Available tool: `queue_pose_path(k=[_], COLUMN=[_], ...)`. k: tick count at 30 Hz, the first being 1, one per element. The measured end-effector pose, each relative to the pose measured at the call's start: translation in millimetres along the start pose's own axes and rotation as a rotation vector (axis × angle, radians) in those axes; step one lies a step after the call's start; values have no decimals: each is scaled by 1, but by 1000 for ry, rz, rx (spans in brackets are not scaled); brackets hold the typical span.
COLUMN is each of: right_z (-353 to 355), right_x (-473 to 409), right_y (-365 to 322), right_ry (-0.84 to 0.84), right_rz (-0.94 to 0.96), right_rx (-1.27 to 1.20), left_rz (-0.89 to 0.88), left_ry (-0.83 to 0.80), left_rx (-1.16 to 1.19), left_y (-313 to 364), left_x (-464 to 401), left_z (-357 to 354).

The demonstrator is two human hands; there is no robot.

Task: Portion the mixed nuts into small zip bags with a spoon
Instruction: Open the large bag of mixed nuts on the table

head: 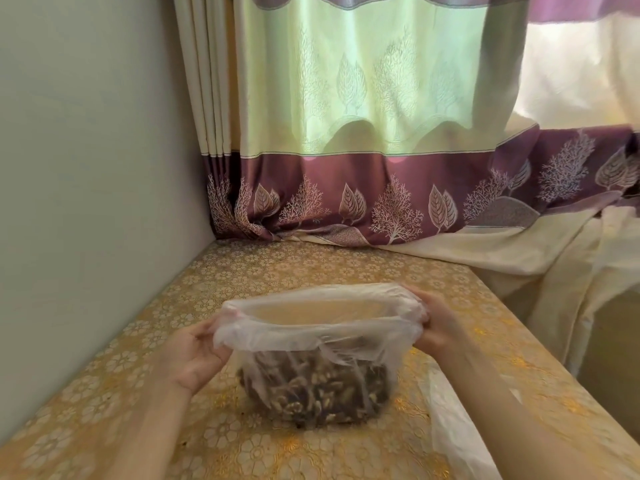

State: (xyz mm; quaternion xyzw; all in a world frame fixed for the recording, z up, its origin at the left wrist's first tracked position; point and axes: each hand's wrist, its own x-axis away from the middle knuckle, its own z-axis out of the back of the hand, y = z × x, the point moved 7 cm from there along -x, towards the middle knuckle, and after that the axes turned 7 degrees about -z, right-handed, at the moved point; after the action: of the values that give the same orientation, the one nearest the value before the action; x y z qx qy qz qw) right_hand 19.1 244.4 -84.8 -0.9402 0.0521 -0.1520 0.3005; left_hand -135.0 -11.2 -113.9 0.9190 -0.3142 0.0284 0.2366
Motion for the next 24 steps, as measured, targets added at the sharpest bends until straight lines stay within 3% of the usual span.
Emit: queue_pose_path(k=[2,5,6,8,10,13,14,16,18,20,21,24], right_z=[6,30,37,47,59,42,21,-24,-49,-50,-44,-31], right_x=[-3,-7,-6,2,11,38,50,72,74,61,56,55], right_y=[1,1,2,5,-3,-32,-36,-25,0,25,32,42], right_ry=[24,140,157,233,428,777,778,581,326,201,203,243], right_rz=[24,28,12,-34,45,502,738,1084,1114,896,792,658], right_rx=[-71,-85,-25,204,536,1108,1238,1444,1723,2074,2211,2429], left_rz=[-164,-140,-122,-97,-45,-311,-496,-983,-1182,-1058,-946,-733], left_ry=[137,225,238,193,134,195,231,157,-157,-498,-590,-548], left_rx=[-232,-535,-526,-613,-648,-1135,-1272,-1512,-1721,-1998,-2141,-2431], left_y=[6,5,5,3,4,22,30,40,22,-12,-24,-26], left_x=[-4,-4,-3,5,15,25,33,59,76,76,72,59], left_z=[17,33,37,34,21,9,0,-32,-58,-62,-55,-27])
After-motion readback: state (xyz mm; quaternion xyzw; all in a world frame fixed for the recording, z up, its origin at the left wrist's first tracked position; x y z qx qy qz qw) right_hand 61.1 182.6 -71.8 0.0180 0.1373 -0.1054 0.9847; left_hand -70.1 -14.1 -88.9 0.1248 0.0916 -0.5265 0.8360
